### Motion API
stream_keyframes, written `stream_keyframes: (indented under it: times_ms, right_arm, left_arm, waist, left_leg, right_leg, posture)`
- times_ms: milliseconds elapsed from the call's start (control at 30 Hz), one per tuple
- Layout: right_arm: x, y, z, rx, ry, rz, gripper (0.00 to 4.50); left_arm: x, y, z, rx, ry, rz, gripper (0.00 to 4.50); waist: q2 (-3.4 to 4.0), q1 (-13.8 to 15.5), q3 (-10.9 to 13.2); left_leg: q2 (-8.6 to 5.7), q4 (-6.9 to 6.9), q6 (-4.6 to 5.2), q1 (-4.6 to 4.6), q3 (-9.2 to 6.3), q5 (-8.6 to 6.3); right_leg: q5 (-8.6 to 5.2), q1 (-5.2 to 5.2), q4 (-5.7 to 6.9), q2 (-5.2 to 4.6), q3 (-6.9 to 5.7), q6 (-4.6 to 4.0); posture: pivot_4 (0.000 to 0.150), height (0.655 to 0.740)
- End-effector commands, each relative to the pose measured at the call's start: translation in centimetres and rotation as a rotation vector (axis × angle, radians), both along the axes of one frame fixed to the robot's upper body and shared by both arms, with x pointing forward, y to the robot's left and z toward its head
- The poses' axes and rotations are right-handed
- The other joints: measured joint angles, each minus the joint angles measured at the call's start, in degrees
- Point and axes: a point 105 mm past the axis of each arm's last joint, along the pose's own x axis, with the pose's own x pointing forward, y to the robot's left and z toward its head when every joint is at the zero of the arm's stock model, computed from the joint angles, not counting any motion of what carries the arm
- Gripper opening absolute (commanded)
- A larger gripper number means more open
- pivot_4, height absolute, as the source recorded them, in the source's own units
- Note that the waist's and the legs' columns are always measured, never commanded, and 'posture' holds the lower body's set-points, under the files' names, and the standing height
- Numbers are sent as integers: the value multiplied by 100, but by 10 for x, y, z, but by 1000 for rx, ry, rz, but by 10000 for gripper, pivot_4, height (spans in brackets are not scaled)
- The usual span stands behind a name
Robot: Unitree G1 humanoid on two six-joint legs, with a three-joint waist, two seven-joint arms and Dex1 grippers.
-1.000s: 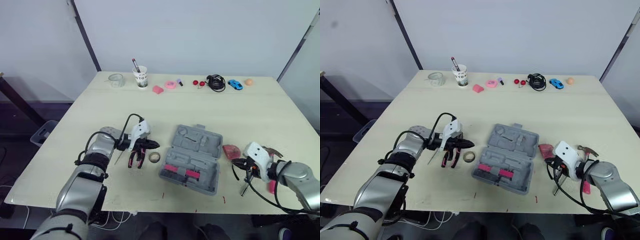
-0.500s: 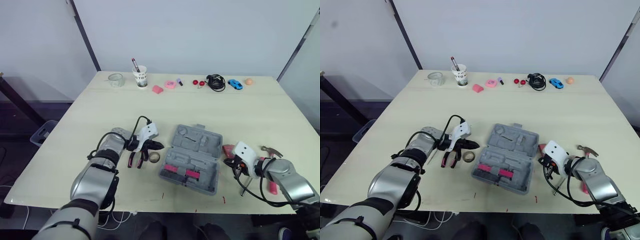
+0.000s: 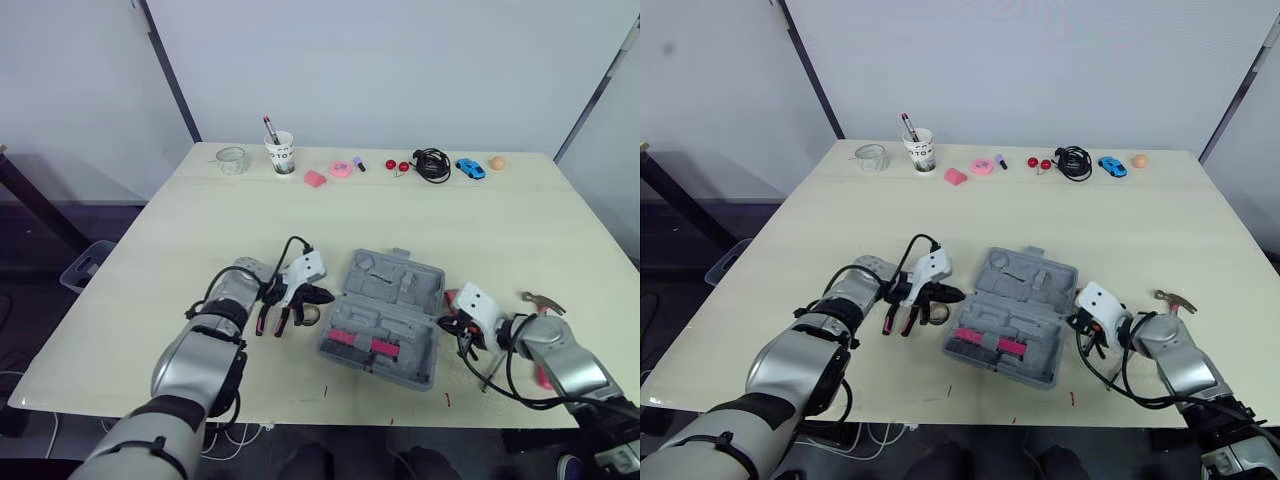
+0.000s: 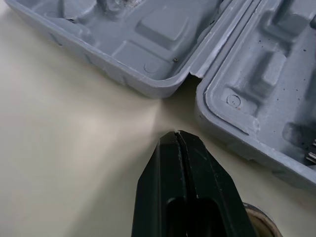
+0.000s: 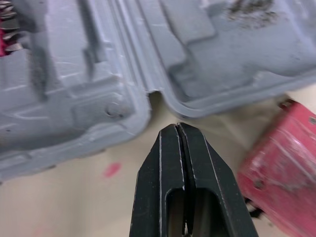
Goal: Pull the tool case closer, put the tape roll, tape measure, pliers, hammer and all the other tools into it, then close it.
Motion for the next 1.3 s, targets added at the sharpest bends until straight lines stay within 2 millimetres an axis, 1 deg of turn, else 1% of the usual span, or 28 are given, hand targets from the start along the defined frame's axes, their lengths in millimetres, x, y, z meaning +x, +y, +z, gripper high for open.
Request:
stream_keyframes:
  times_ms: [33,533,700,833,933,1133,1300]
  right_arm:
    - [4,4,10,0,-43,27,0]
    - [2,9,7,6,-40,38,0]
    - [2,11,6,14,-40,36,0]
    - [1,12,5,19,-36,33,0]
    - [0,12,5,20,-38,28,0]
    - [0,11,7,26,-40,28,0]
    - [-3,8,3,23,-25,32,0]
  left_arm:
    - [4,-2,8,-3,-27,-6,358]
    - [6,-11,2,-22,-11,28,358]
    - [6,-15,-4,7,-14,34,358]
    - [6,-26,-2,-43,-7,35,358]
    - [7,-28,-4,-22,-12,34,358]
    - [2,-33,-3,-23,12,-20,358]
    - [-4,-31,-7,3,31,-64,358]
  waist:
    - [0,0,0]
    - [0,5,0]
    - [0,6,-1]
    - [0,10,-2]
    - [0,12,-2]
    - [0,16,-2]
    - [0,13,-2]
  left_leg:
    - [0,0,0,0,0,0]
    - [0,1,0,1,0,0]
    - [0,2,0,3,0,0]
    - [-1,4,0,4,0,0]
    - [-2,7,0,5,-1,0]
    - [-3,11,0,6,-1,0]
    - [-3,10,0,6,-1,0]
  right_leg:
    - [0,0,0,0,0,0]
    - [0,0,4,0,0,0]
    - [0,0,8,0,0,0]
    - [0,1,12,0,1,0]
    - [0,1,19,0,0,0]
    - [0,1,27,-1,0,-1]
    - [0,0,27,-1,1,-1]
  posture:
    - [1500,7400]
    - [1500,7400]
    - [1500,7400]
    - [1500,7400]
    - [1500,7400]
    - [1500,7400]
    - [1500,7400]
